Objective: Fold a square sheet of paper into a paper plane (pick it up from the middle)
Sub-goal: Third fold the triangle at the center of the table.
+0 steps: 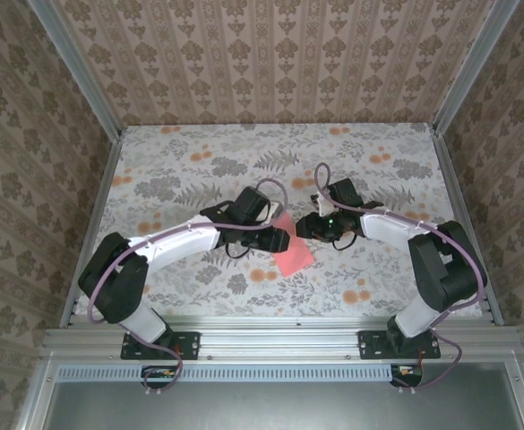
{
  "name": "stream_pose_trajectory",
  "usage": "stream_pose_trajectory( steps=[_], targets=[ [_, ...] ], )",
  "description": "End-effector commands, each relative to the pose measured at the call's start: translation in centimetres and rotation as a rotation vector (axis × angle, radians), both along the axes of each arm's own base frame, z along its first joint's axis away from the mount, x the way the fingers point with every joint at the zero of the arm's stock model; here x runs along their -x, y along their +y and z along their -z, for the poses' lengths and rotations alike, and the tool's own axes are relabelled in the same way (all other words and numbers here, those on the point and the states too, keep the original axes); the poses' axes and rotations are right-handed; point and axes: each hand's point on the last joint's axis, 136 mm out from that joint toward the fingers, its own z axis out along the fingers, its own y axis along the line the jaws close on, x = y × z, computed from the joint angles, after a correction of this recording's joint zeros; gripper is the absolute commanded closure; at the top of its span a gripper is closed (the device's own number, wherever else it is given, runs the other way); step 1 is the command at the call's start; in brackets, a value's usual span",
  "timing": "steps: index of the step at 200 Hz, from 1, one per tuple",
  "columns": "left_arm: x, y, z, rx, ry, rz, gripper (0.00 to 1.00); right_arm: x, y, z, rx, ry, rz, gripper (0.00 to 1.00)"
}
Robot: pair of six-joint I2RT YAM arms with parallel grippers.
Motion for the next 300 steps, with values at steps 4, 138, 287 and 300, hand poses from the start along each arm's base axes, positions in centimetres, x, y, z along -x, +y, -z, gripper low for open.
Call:
stream_pose_trajectory(
  steps=[4,138,287,300],
  targets=[
    [0.3,1.0,0.5,-0.046,-0.059,-0.031,0.45,-1.2,0.1,0.3,0.034,-0.016,-0.034,0.55],
    [-1.0,0.4,5.8,-0.104,-0.040,-0.068,0.55,-3.4,0.9,4.1,0.104,0.051,-0.090,0.53],
    [-5.1,1.9,6.9,-0.180,-0.051,-0.072,0.68,0.5,0.0,3.5,0.080,0.075,-0.072,0.61],
    [-5.3,1.9,7.3,-0.189,-0.043,-0.067,0.69,0.7,0.2,3.0,0.063,0.073,-0.072,0.61]
  ],
)
